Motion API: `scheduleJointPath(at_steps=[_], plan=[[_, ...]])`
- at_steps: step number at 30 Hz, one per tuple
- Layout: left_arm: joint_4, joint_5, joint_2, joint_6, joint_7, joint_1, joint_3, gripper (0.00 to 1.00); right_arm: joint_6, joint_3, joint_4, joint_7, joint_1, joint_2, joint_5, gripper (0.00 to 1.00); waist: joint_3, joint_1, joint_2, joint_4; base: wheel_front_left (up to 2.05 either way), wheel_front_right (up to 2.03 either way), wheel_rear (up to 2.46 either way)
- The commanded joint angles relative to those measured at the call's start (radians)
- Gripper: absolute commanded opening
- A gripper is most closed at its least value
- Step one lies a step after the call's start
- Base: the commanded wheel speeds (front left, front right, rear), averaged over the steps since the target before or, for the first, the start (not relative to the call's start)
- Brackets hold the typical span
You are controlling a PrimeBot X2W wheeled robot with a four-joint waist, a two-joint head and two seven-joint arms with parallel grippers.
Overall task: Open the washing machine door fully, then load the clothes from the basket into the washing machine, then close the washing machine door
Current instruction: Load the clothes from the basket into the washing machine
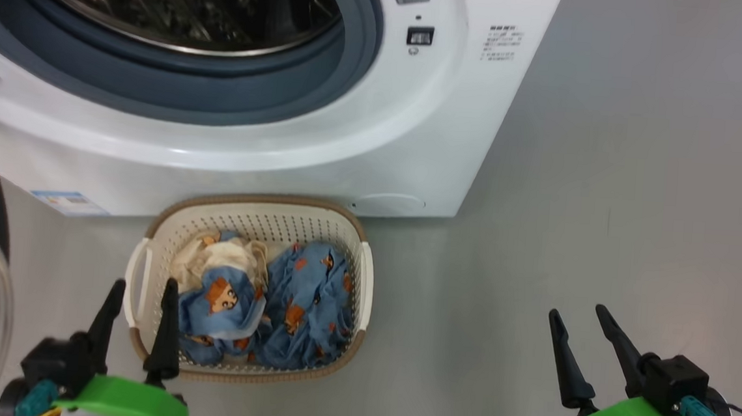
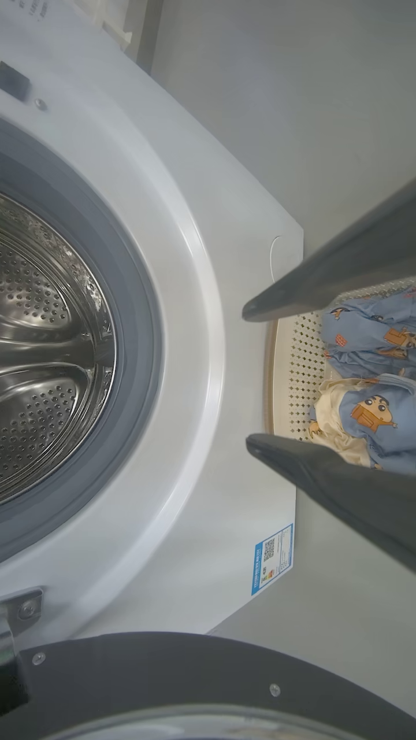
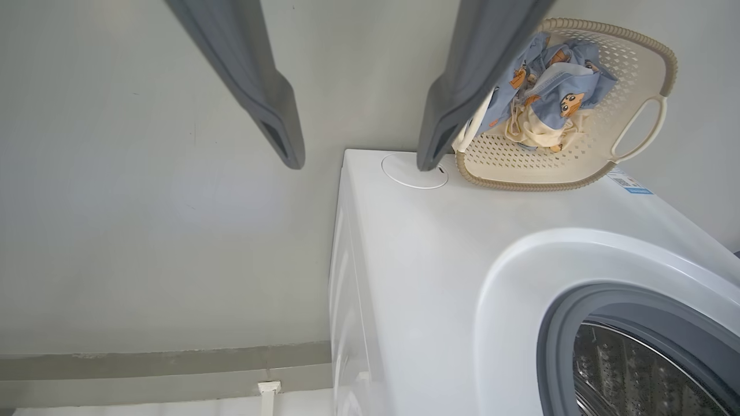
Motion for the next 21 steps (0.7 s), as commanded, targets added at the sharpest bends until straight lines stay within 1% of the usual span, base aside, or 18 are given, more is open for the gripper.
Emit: scheduleJointPath(at_steps=[1, 7, 21], plan=[[-0.010, -0.006, 0.011, -0.002, -0.003, -0.036, 0.026, 1.00, 0.002, 0.032, -0.017, -0.010, -0.021, -0.005, -0.007, 1.00, 0.053, 0.0000, 0.0000, -0.011, 0.00, 0.00, 0.00], [0.035, -0.019, 0.014, -0.002, -0.003, -0.113, 0.021, 1.00, 0.002, 0.021, -0.007, -0.011, -0.053, -0.003, -0.014, 1.00, 0.138, 0.0000, 0.0000, -0.027, 0.00, 0.00, 0.00], [0.150, -0.061, 0.056, -0.002, -0.003, -0.300, -0.012, 1.00, 0.002, -0.010, -0.016, -0.013, -0.119, 0.010, -0.015, 1.00, 0.366, 0.0000, 0.0000, -0.060, 0.00, 0.00, 0.00]])
